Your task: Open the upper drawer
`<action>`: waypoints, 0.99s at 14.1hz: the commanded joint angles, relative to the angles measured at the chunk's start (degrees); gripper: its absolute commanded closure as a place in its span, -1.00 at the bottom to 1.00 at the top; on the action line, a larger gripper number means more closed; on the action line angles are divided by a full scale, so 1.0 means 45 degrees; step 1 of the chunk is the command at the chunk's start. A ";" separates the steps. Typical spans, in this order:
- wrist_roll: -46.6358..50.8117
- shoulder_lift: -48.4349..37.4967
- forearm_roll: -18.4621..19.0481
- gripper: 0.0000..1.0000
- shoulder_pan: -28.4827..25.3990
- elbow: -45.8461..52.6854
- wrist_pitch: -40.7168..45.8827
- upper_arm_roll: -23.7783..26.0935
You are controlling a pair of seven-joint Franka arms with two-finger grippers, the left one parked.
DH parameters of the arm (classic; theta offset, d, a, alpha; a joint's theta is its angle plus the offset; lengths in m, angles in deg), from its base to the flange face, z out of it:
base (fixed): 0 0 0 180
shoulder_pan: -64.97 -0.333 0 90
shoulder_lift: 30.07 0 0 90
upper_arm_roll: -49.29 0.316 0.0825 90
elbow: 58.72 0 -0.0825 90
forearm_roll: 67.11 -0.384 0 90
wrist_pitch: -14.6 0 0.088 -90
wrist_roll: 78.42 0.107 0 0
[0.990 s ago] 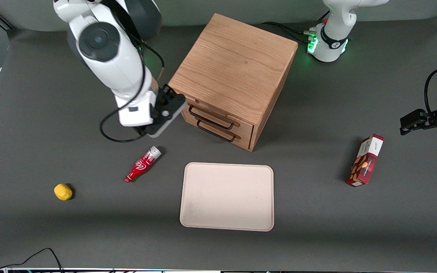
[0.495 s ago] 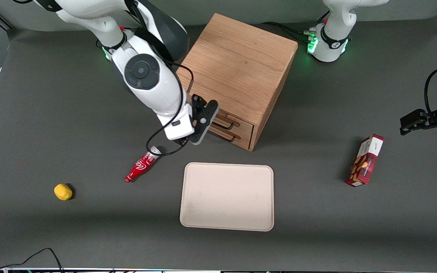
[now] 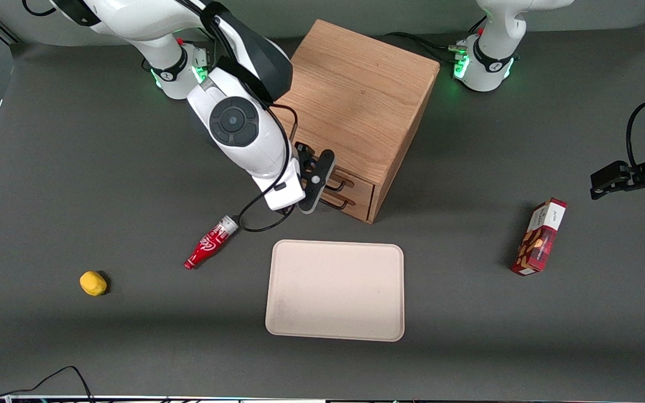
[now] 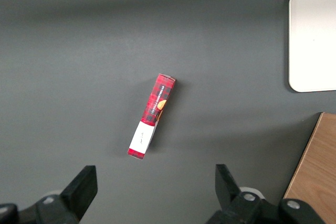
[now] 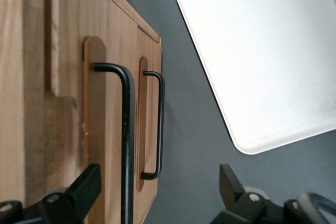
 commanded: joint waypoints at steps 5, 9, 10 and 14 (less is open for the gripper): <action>-0.0724 0.0283 -0.0071 -1.00 0.0052 -0.0742 -0.1369 0.0023; -0.1390 0.0499 0.0395 -1.00 0.0228 -0.0625 -0.1488 -0.0211; -0.1565 0.0654 0.0649 -1.00 0.0228 -0.0431 -0.1507 -0.0385; -0.2425 0.1086 0.0691 -1.00 0.0228 0.0723 -0.1488 -0.1342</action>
